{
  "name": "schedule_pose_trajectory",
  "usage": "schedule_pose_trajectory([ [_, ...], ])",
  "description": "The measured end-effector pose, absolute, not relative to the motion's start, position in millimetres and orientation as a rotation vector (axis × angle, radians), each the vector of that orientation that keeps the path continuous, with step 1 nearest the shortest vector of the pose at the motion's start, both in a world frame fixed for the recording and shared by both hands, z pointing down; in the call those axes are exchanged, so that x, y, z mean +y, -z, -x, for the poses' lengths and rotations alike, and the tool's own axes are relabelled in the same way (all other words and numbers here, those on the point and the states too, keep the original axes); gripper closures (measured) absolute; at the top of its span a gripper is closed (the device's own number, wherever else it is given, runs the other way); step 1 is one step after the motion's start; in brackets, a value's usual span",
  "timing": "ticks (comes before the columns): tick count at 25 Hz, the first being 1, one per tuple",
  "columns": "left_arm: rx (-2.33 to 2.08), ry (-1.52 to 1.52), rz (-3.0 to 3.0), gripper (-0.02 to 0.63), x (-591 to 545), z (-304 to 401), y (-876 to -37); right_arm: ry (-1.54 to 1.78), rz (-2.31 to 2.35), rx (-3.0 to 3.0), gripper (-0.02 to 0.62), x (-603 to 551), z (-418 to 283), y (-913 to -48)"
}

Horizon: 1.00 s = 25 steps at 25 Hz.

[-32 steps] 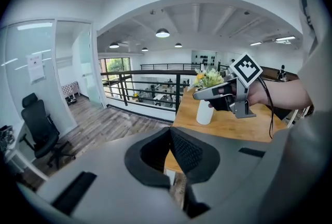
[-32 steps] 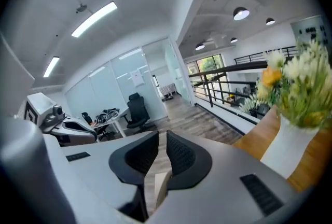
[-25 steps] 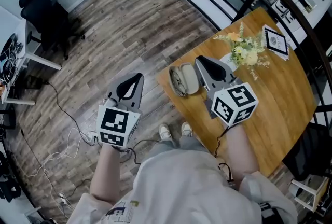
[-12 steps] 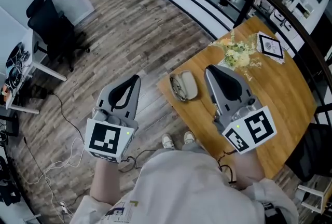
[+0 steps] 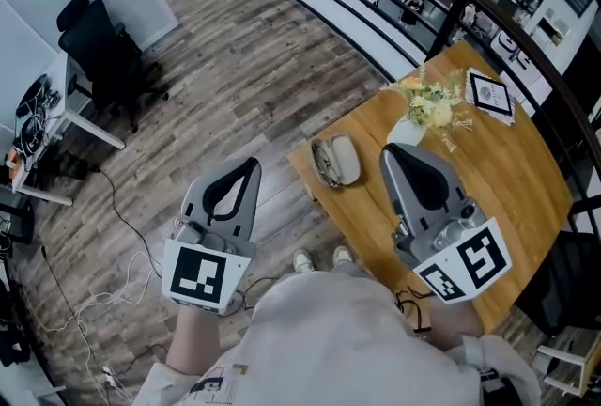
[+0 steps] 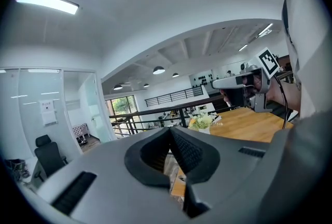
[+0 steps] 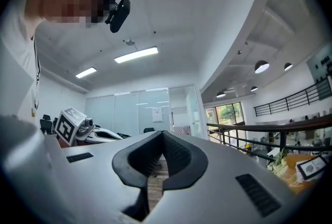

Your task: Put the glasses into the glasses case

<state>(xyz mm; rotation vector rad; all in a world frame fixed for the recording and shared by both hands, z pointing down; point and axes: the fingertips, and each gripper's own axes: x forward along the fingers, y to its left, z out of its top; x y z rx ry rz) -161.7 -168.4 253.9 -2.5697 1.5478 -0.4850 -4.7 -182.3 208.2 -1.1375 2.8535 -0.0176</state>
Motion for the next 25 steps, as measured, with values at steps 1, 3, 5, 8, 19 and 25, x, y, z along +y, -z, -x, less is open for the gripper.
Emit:
schedule_pose_trajectory([
  [1, 1.554, 0.487, 2.57, 0.589, -166.1, 163.4, -255.2, 0.027, 1.131, 2.858, 0.568, -179.5, 4.9, -209.5],
  [3, 1.566, 0.489, 2.574, 0.589, -162.2, 165.9, -258.8, 0.023, 1.142, 2.877, 0.568, -176.5, 4.9, -215.4],
  [5, 1.581, 0.491, 2.579, 0.589, -159.4, 167.5, -263.1, 0.022, 1.147, 2.901, 0.568, -175.7, 6.0, -222.8],
  [8, 1.591, 0.495, 2.584, 0.589, -157.7, 168.3, -267.0, -0.003, 1.139, 2.949, 0.568, -174.8, 11.0, -231.7],
  [19, 1.603, 0.495, 2.585, 0.589, -157.5, 169.2, -269.5, 0.044, 1.039, 2.991, 0.568, -169.6, 25.4, -236.6],
  [25, 1.605, 0.49, 2.586, 0.589, -155.1, 167.3, -275.4, 0.07, 1.016, 2.988, 0.568, -168.5, 24.7, -241.7],
])
